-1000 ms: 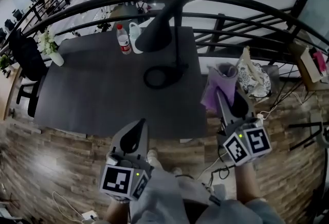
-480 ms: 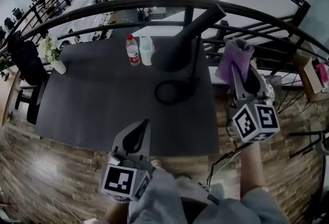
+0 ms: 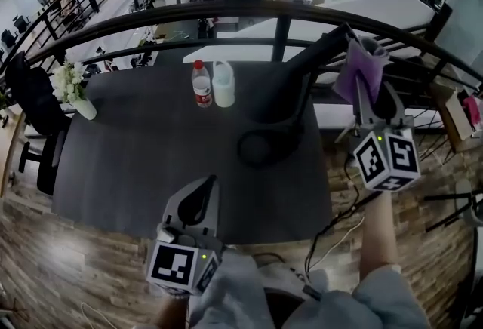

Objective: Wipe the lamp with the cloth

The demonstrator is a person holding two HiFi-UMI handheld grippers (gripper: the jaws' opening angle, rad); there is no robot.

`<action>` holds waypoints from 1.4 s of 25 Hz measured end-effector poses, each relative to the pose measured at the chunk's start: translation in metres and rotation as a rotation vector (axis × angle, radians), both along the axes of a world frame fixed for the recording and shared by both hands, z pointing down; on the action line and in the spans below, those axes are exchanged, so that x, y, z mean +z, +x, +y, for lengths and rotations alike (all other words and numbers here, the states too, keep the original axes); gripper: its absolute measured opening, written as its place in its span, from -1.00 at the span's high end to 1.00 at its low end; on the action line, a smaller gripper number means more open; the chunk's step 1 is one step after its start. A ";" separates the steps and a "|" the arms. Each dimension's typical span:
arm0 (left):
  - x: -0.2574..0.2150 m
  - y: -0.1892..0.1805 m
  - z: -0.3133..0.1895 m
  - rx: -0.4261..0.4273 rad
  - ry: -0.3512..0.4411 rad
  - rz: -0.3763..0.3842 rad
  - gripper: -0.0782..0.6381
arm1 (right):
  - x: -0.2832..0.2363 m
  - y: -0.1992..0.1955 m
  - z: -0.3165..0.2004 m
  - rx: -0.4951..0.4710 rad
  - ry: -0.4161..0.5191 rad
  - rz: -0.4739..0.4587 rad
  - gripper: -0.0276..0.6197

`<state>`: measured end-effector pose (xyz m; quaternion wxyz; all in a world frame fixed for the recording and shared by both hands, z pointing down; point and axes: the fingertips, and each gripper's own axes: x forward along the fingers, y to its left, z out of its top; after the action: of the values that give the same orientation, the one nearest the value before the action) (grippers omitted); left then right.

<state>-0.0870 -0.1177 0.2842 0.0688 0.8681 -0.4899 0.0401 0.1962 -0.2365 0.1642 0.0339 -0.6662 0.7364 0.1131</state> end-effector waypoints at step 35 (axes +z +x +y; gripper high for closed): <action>0.022 -0.056 -0.032 0.029 -0.041 0.032 0.76 | 0.115 -0.207 -0.035 -0.188 -0.281 0.348 0.49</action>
<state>-0.1434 -0.1498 0.3063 0.0938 0.8742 -0.4750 0.0371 -0.0106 -0.2719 0.2791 -0.1761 -0.5634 0.7984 0.1190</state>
